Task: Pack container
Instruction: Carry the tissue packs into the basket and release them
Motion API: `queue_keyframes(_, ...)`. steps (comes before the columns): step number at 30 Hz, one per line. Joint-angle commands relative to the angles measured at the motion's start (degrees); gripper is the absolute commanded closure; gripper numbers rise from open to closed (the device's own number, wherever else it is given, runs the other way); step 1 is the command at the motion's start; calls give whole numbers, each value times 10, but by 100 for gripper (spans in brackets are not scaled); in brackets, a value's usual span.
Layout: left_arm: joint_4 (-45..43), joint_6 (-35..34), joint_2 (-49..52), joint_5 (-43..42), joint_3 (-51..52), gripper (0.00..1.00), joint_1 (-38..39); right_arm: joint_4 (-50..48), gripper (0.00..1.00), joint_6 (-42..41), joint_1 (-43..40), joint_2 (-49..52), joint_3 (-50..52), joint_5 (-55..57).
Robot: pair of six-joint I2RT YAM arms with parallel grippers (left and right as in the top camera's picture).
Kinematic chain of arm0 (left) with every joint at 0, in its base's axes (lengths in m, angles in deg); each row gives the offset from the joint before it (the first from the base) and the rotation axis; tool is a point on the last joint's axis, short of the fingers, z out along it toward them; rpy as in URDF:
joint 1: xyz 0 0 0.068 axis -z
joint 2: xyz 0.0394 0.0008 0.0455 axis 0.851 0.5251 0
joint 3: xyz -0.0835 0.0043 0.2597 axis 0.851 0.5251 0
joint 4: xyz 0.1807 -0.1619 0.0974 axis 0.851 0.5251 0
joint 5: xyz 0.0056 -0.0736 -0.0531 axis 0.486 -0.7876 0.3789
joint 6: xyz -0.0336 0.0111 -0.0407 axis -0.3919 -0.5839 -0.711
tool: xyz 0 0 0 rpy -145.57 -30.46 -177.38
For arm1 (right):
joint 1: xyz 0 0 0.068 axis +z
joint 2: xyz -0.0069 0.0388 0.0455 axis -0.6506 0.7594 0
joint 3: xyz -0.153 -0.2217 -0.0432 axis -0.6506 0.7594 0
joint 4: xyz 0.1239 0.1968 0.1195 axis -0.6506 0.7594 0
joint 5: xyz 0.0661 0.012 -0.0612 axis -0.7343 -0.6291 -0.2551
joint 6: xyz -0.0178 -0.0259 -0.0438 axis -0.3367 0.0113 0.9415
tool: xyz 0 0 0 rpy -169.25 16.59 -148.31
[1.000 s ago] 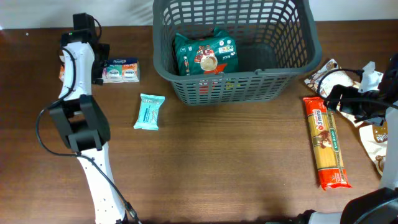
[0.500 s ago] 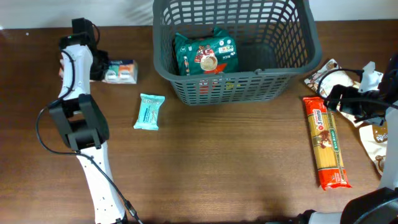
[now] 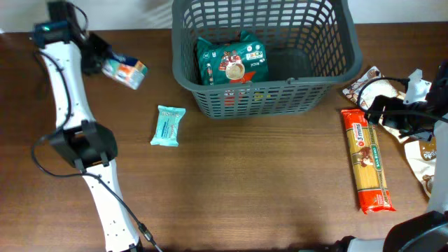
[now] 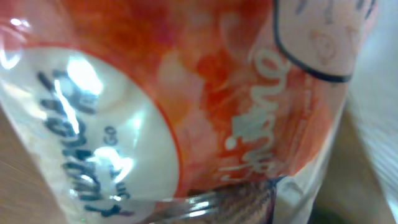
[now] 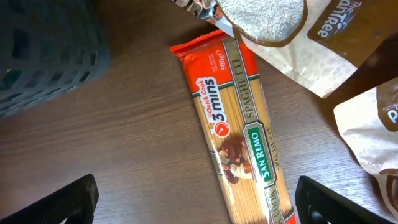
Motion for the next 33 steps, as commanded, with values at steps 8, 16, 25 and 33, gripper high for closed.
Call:
queue_keyframes(8,-6,259,-253,-61,-106,98,30,-2,1,1,-3,2,-12,-5)
queue_keyframes(16,-91,599,-377,-60,-106,98,180,-1,1,1,-3,2,-12,-5)
queue_keyframes(25,-100,858,-349,-60,-71,98,344,-1,1,1,-3,2,-12,-5)
queue_keyframes(33,-191,904,-279,-60,33,98,382,-2,1,1,-3,2,-12,-5)
